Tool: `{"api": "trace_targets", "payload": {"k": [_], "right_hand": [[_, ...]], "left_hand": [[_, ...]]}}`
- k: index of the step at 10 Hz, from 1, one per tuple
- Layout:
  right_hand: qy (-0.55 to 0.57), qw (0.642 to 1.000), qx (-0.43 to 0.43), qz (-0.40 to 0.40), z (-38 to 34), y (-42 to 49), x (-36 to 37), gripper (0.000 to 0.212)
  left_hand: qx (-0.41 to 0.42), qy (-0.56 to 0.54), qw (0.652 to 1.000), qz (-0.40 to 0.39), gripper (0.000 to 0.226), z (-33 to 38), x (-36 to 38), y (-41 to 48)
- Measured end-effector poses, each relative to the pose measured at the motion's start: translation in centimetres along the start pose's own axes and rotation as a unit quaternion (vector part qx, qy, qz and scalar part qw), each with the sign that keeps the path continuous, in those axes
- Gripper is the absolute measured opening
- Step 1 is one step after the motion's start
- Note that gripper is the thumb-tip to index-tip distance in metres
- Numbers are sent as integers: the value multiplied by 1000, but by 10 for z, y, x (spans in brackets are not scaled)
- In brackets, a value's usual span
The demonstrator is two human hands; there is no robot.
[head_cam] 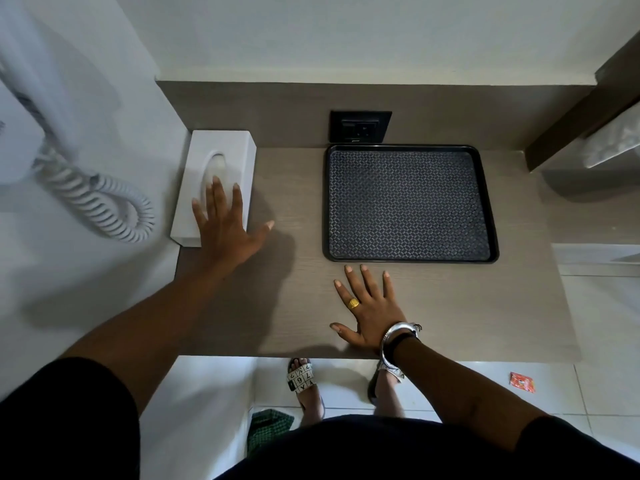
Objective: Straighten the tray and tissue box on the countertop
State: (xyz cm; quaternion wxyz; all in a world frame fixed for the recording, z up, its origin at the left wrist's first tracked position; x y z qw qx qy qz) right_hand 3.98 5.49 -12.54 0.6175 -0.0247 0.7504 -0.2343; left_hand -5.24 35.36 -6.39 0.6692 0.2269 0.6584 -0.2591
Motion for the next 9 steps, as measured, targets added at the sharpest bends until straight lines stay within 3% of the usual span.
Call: {"api": "trace_targets", "payload": {"k": [1,3,5,8,9], "right_hand": [[-2,1000,2,-9,0,0,1,87],[-7,1000,2,-14,0,1,2,86],[0,1000,4,-12,0,-1,3,85],[12,1000,4,-24,1,-3,-2,85],[29,999,-1,-23,-2,-8,-3,83]], "left_hand": [[28,23,999,7,102,-4,4,-4],[-31,13,999,22,69,-10,4,-1],[-91,14,996,18,66,-15,3,-1],[-66,-6,998,-1,76,-16,-1,-3],[-48,-43,997,39,80,-2,-28,-5]]}}
Point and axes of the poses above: each hand's wrist, its own y-axis towards the middle knuckle, its own x-axis out of the palm, z = x × y, the point moved 9 cm from there along y, towards the middle knuckle, and after that the axes turned 5 degrees about -z, right-handed, at the moved point
